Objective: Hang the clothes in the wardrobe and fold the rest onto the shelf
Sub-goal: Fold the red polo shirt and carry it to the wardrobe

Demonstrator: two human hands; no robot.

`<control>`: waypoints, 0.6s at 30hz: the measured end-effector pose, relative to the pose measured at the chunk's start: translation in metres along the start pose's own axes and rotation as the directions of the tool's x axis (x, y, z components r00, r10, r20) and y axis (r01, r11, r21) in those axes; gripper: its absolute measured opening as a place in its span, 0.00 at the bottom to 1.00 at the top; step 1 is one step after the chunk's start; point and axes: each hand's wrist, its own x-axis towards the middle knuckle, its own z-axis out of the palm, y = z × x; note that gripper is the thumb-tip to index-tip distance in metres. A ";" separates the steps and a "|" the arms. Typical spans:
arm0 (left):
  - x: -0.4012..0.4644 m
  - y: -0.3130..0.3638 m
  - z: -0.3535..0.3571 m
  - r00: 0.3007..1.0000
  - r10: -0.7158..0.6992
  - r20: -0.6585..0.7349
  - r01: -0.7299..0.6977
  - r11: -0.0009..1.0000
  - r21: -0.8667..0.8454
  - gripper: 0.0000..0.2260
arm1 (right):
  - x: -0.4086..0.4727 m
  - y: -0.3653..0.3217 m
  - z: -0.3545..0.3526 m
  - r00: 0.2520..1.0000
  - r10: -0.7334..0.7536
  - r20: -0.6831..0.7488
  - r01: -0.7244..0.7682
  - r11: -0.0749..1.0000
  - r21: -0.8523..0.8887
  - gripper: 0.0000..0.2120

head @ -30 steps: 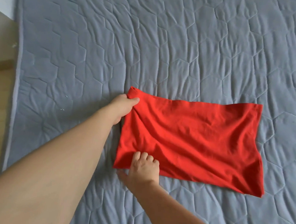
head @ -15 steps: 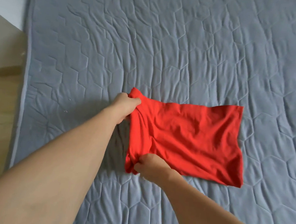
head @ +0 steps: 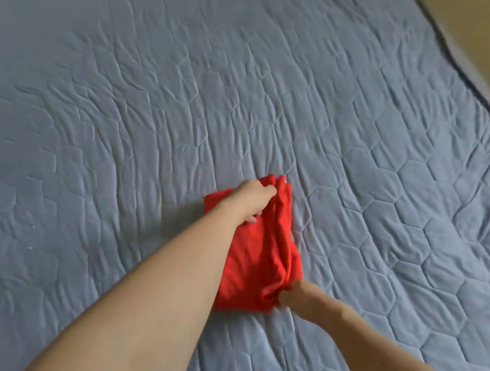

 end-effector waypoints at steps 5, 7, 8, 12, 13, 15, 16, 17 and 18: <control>0.040 -0.011 0.013 0.968 0.234 -0.092 -0.117 0.744 0.658 0.17 | 0.023 0.013 -0.015 0.969 0.142 -0.201 -0.074 0.947 0.312 0.17; 0.053 -0.019 0.013 0.960 0.265 -0.090 -0.098 0.621 0.778 0.22 | 0.038 0.014 -0.011 0.933 0.130 -0.335 -0.094 0.988 0.120 0.25; 0.059 -0.023 0.014 0.959 0.270 -0.090 -0.096 0.604 0.791 0.21 | 0.043 0.013 -0.007 0.919 0.119 -0.375 -0.116 0.993 0.031 0.25; 0.073 -0.027 0.017 0.919 0.394 0.031 -0.297 0.636 0.712 0.13 | 0.054 0.018 0.007 0.932 0.077 -0.355 -0.111 0.991 -0.076 0.19; 0.073 -0.026 0.022 0.904 0.423 0.066 -0.339 0.614 0.713 0.12 | 0.055 0.020 0.009 0.934 0.065 -0.351 -0.107 0.989 -0.102 0.21; 0.072 -0.021 0.031 0.905 0.417 0.086 -0.343 0.594 0.728 0.11 | 0.056 0.022 0.006 0.926 0.072 -0.369 -0.114 0.989 -0.093 0.22; 0.073 -0.020 0.035 0.914 0.399 0.070 -0.320 0.606 0.728 0.12 | 0.056 0.020 0.003 0.917 0.089 -0.389 -0.120 0.991 -0.055 0.18; 0.074 -0.019 0.037 0.919 0.390 0.052 -0.303 0.617 0.726 0.14 | 0.057 0.017 0.001 0.906 0.107 -0.409 -0.118 0.993 -0.003 0.14; 0.075 -0.020 0.037 0.921 0.385 0.051 -0.299 0.618 0.728 0.17 | 0.057 0.013 0.000 0.892 0.116 -0.436 -0.100 0.993 0.058 0.13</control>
